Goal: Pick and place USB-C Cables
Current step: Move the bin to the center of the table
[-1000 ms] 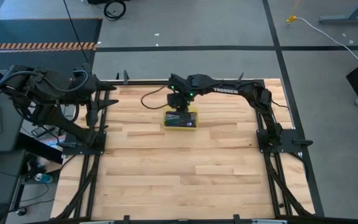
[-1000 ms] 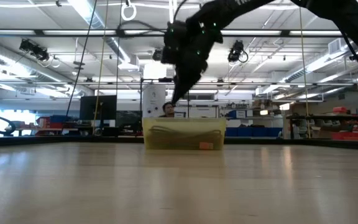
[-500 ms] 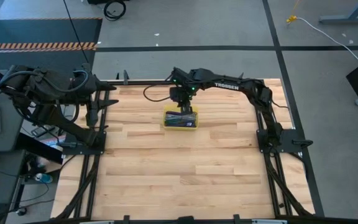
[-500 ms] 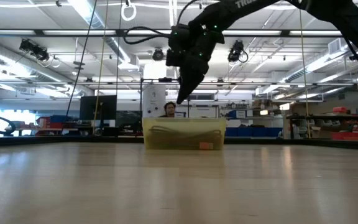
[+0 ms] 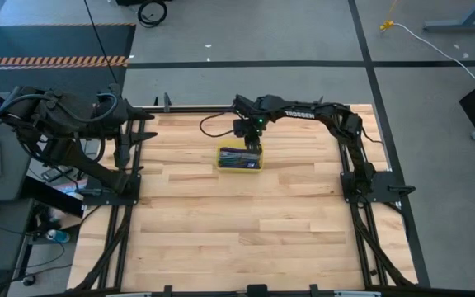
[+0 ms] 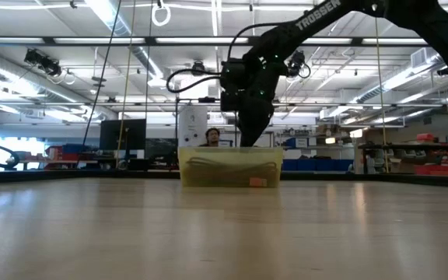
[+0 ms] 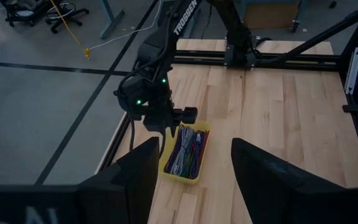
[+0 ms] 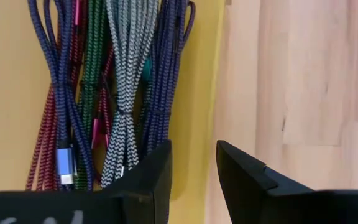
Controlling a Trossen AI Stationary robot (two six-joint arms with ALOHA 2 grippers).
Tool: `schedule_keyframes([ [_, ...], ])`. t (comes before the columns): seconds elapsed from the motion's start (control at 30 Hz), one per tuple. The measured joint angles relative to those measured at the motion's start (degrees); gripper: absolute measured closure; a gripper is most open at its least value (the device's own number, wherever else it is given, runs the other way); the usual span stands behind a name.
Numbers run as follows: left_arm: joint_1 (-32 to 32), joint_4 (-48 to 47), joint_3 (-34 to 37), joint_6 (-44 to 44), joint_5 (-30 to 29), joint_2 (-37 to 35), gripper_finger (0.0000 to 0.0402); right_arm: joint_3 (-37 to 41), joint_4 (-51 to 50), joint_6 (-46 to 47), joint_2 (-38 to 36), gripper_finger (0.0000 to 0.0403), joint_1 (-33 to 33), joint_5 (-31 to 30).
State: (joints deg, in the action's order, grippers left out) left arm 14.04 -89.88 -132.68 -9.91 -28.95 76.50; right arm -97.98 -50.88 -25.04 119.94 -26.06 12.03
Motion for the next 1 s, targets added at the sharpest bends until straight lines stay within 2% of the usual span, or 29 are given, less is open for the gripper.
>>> schedule_keyframes([
  [0.3,0.0,0.0,0.0,0.0,0.0,0.0,0.0193,3.9,3.9,1.5,0.0,0.028,0.0,0.2],
  [0.4,0.0,0.0,0.0,0.0,0.0,0.0,0.0194,4.4,3.9,1.6,0.0,0.0315,0.0,0.0],
  [0.53,0.0,0.0,0.0,0.0,0.0,0.0,0.0193,4.6,3.7,1.6,0.0,0.0389,0.1,0.0],
  [0.8,0.0,0.0,0.0,0.0,0.0,0.0,0.0193,4.6,3.8,1.5,0.0,0.0397,0.6,0.0],
  [1.0,0.0,0.0,0.0,0.0,0.0,0.0,0.0193,4.6,3.5,5.1,0.0,0.0399,3.5,1.5],
])
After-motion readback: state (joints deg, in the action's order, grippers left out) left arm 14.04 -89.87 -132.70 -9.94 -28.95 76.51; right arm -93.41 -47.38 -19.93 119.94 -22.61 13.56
